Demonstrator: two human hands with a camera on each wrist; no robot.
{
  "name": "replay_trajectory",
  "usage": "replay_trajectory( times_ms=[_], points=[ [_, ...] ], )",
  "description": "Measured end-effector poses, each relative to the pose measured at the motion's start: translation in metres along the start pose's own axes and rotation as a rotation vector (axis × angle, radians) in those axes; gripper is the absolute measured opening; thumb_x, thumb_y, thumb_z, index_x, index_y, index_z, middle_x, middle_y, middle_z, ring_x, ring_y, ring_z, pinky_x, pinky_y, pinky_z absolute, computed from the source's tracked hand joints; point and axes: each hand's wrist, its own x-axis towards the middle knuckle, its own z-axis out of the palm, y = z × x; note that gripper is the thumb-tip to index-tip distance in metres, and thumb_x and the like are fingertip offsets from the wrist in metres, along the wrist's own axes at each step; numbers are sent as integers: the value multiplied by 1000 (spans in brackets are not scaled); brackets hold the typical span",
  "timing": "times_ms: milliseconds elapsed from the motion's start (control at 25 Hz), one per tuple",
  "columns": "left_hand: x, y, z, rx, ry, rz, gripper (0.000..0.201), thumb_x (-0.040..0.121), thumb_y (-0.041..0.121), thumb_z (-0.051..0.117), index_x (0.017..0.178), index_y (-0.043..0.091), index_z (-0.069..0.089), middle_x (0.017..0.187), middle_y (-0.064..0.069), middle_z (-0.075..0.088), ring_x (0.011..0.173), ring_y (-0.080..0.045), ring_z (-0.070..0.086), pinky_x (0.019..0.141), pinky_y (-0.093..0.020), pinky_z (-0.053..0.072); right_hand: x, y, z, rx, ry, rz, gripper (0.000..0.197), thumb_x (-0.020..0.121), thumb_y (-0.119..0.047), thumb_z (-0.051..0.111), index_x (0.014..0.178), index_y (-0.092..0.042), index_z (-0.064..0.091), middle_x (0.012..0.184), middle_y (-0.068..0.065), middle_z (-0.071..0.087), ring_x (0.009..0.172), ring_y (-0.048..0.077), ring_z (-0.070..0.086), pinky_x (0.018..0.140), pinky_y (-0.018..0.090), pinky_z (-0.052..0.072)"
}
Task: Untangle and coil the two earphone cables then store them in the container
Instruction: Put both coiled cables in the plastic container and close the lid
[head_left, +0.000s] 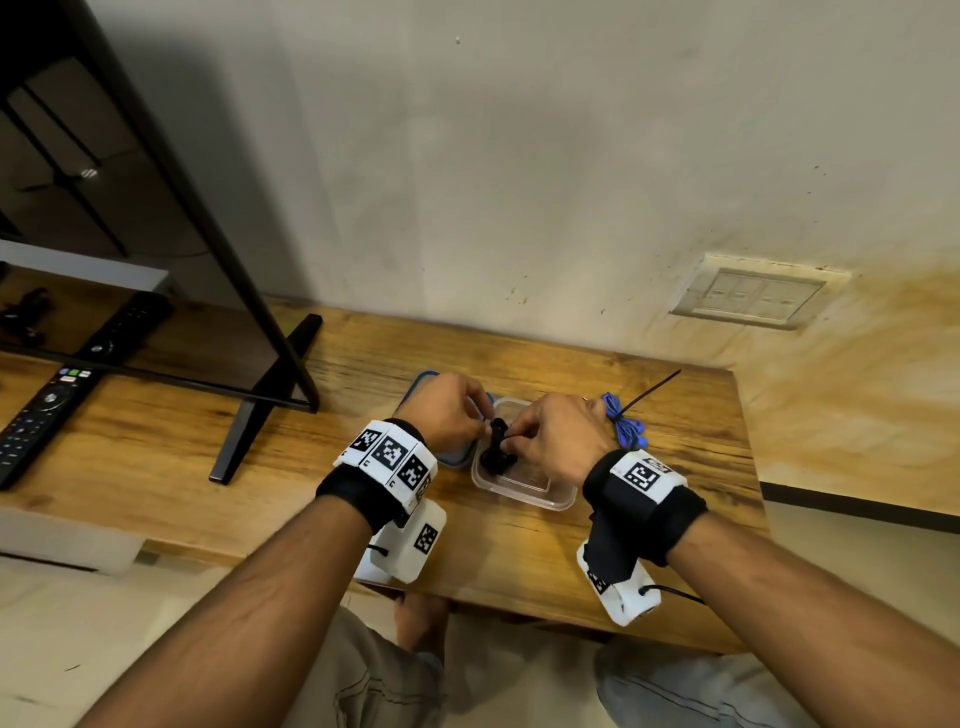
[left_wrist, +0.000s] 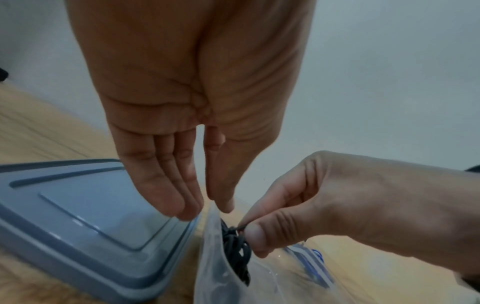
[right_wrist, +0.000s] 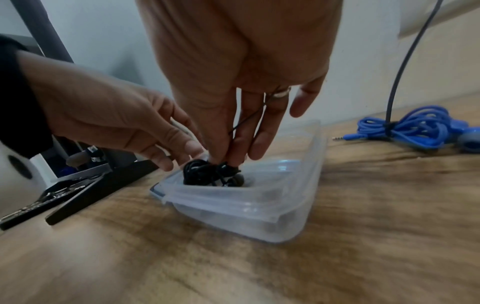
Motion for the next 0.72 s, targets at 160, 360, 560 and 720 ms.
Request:
replay_trajectory(
  times_ms=[160, 360, 560, 720],
  points=[
    [-2, 6, -1, 43, 33, 28, 15, 78, 19, 80, 90, 25, 74, 88, 7, 66, 81, -6, 60, 59, -16, 43, 3, 26, -54, 232, 180, 34, 27, 79, -50, 74, 76, -24, 75, 77, -11, 72, 83, 10, 65, 83, 35, 49],
    [-4, 12, 1, 51, -51, 38, 18, 77, 14, 81, 93, 21, 76, 72, 12, 57, 63, -1, 52, 49, -12, 35, -9, 92, -83, -61, -33, 500, 28, 73, -36, 75, 63, -11, 68, 72, 8, 73, 74, 25, 66, 72, 34, 54],
    [-3, 21, 8, 49, -17, 59, 14, 76, 14, 81, 89, 18, 76, 70, 12, 61, 63, 0, 55, 49, -8, 37, 4, 102, -44, 254, 104, 397, 29, 71, -39, 86, 75, -13, 72, 77, 2, 72, 76, 18, 66, 63, 31, 48],
    [-1, 24, 11, 30, -26, 50, 10, 77, 13, 80, 85, 18, 77, 74, 9, 66, 69, -5, 62, 58, -15, 46, 11, 103, -36, 308, 155, 340, 13, 78, -17, 82, 69, -16, 72, 78, 0, 70, 86, 20, 68, 69, 25, 43]
  ],
)
